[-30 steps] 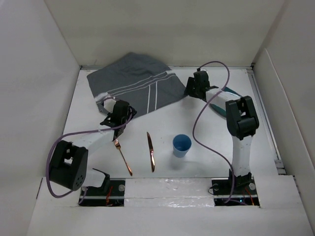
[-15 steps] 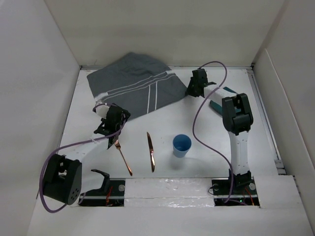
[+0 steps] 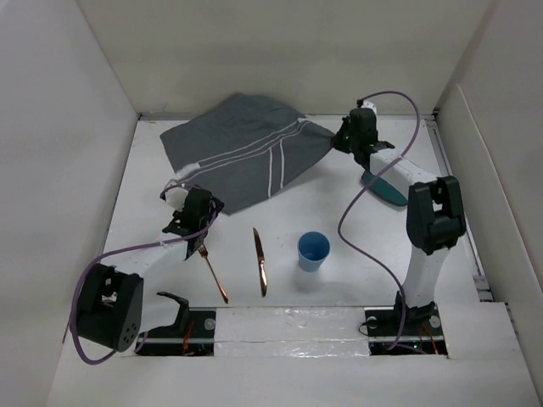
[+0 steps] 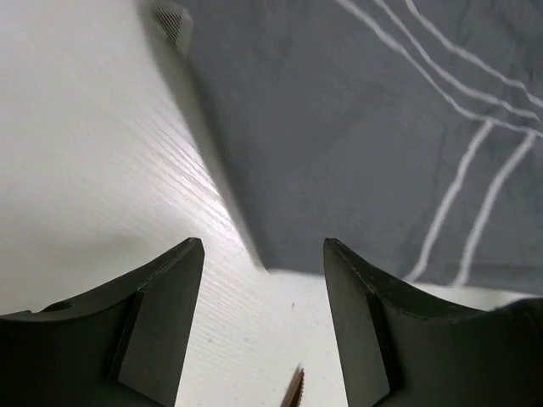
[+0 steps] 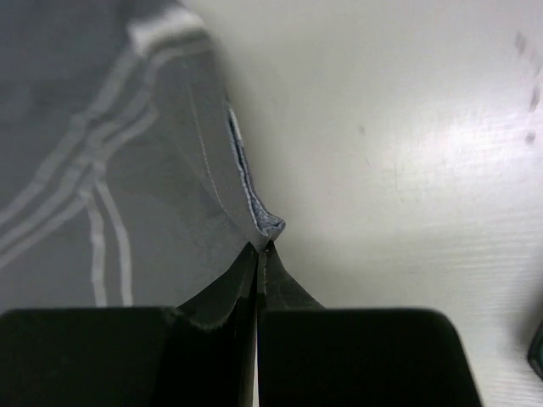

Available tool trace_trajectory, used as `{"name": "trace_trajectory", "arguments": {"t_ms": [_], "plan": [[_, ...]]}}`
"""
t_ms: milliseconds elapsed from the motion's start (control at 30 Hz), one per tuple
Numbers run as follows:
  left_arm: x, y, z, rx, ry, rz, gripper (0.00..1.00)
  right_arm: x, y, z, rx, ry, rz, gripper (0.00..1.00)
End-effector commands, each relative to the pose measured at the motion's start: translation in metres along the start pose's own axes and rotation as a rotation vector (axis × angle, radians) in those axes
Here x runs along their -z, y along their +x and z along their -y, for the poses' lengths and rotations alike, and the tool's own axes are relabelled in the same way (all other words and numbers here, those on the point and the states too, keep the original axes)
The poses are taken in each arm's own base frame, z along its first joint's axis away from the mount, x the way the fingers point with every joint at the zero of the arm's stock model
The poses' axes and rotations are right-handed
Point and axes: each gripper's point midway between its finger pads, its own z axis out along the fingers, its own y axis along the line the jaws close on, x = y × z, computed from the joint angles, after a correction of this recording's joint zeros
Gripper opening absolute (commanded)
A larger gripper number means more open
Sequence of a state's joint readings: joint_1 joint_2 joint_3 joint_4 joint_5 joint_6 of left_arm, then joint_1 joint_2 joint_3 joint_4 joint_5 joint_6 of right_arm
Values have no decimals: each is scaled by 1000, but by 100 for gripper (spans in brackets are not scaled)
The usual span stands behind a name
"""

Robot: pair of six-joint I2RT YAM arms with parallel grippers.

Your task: Set the dinner table for one person

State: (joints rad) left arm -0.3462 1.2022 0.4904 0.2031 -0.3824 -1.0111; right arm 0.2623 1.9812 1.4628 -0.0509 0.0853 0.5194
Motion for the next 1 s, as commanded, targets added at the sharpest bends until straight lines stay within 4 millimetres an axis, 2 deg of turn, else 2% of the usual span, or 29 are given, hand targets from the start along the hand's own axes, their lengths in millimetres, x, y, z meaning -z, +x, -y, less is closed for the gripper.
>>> {"name": "trace_trajectory", "arguments": {"t_ms": [0, 133, 167, 233, 267, 300, 333, 400, 467, 500, 533, 567, 600, 633, 667, 700, 733, 833, 867, 900, 933, 967], "plan": [[-5, -10, -12, 8, -49, 30, 56, 35, -75, -25, 41, -94, 225, 0], [-24, -12, -27, 31, -125, -8, 56, 34, -63, -21, 52, -99, 198, 0], [-29, -17, -30, 45, -136, -3, 56, 34, -61, -21, 52, -103, 194, 0], [-36, -17, -24, 40, -123, -11, 56, 34, -54, -19, 55, -108, 179, 0], [-42, -11, -27, 17, -145, -29, 57, 34, -53, -20, 56, -117, 180, 0], [-46, -14, -18, 10, -135, -35, 57, 35, -50, -22, 62, -134, 171, 0], [-52, -5, -21, -11, -152, -71, 57, 36, -48, -22, 65, -140, 166, 0], [-59, -7, -12, -15, -148, -79, 57, 38, -48, -24, 70, -151, 164, 0], [-67, 2, -7, -32, -128, -118, 57, 40, -47, -25, 72, -157, 164, 0], [-75, 3, -2, -52, -129, -130, 53, 42, -48, -25, 71, -161, 167, 0], [-75, 3, -2, -52, -129, -130, 53, 42, -48, -25, 72, -161, 167, 0], [-78, 1, 5, -64, -121, -136, 49, 44, -45, -30, 76, -188, 154, 0], [-82, 2, 5, -73, -131, -139, 37, 46, -47, -31, 74, -195, 159, 0], [-85, -3, 4, -74, -136, -130, 4, 46, -47, -32, 73, -200, 158, 0], [-88, -10, 14, -61, -121, -130, 0, 47, -47, -33, 75, -203, 158, 0], [-92, -20, 21, -44, -106, -120, 0, 50, -50, -35, 75, -208, 164, 0], [-93, -37, 51, -37, -40, -95, 0, 50, -50, -35, 75, -210, 165, 0], [-88, -75, 94, -101, 6, -47, 0, 61, -52, -43, 89, -227, 158, 0], [-79, -101, 114, -118, -2, -4, 0, 64, -52, -43, 101, -225, 157, 0], [-73, -116, 120, -162, -16, 25, 0, 69, -49, -48, 109, -233, 153, 0], [-60, -147, 122, -193, -78, 82, 0, 77, -51, -45, 113, -222, 166, 0], [-60, -147, 122, -193, -78, 82, 0, 76, -45, -41, 114, -215, 152, 0]]}}
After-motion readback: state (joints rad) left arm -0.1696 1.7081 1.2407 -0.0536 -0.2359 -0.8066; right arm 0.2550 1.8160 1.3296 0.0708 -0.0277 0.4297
